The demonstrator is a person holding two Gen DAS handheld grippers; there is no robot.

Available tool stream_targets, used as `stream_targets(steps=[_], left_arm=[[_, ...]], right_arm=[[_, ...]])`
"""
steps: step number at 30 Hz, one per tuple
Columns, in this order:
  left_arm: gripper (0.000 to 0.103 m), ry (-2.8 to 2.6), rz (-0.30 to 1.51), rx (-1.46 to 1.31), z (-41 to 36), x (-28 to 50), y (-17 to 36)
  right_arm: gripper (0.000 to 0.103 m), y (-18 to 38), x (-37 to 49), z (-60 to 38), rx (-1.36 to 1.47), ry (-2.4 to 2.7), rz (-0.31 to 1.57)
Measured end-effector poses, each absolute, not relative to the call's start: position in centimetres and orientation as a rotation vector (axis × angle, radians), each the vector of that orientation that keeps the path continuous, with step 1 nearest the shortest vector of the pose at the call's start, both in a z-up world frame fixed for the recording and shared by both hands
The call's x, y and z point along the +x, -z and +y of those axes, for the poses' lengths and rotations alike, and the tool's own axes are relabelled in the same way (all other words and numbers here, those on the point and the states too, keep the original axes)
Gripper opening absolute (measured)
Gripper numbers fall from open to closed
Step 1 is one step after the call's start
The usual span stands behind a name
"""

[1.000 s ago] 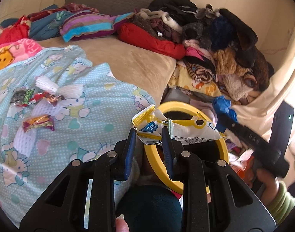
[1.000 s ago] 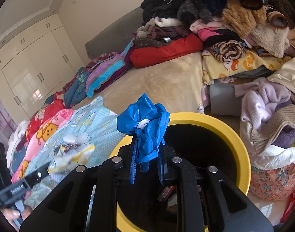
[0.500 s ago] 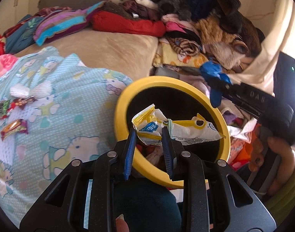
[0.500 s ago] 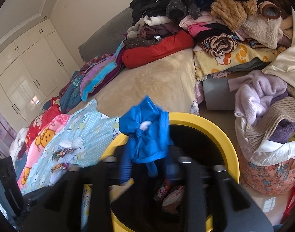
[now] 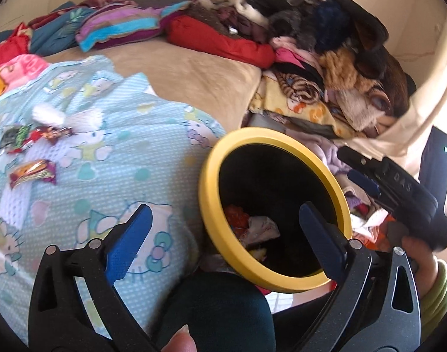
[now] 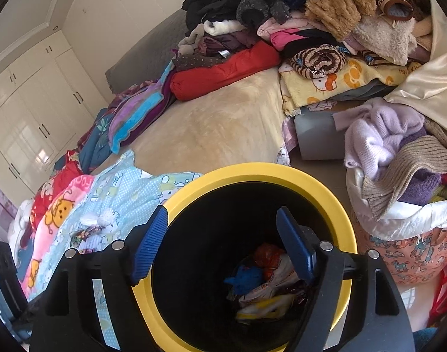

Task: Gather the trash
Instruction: 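Move both tools back from the bin toward the remaining wrappers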

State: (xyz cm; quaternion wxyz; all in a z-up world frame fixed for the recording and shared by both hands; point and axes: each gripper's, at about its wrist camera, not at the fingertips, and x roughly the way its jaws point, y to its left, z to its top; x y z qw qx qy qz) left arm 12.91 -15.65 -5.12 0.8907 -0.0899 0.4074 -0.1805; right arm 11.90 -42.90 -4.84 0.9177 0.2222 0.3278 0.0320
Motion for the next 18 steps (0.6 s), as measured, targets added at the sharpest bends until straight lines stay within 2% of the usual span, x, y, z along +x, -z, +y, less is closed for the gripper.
stream_targets(steps=[18], left_arm=[[0.092, 0.245, 0.753, -0.23, -10.5, 12.3, 2.9]], right_arm=[[0.074, 3.8, 11.6, -37.1, 0.368, -0.2, 0.682]])
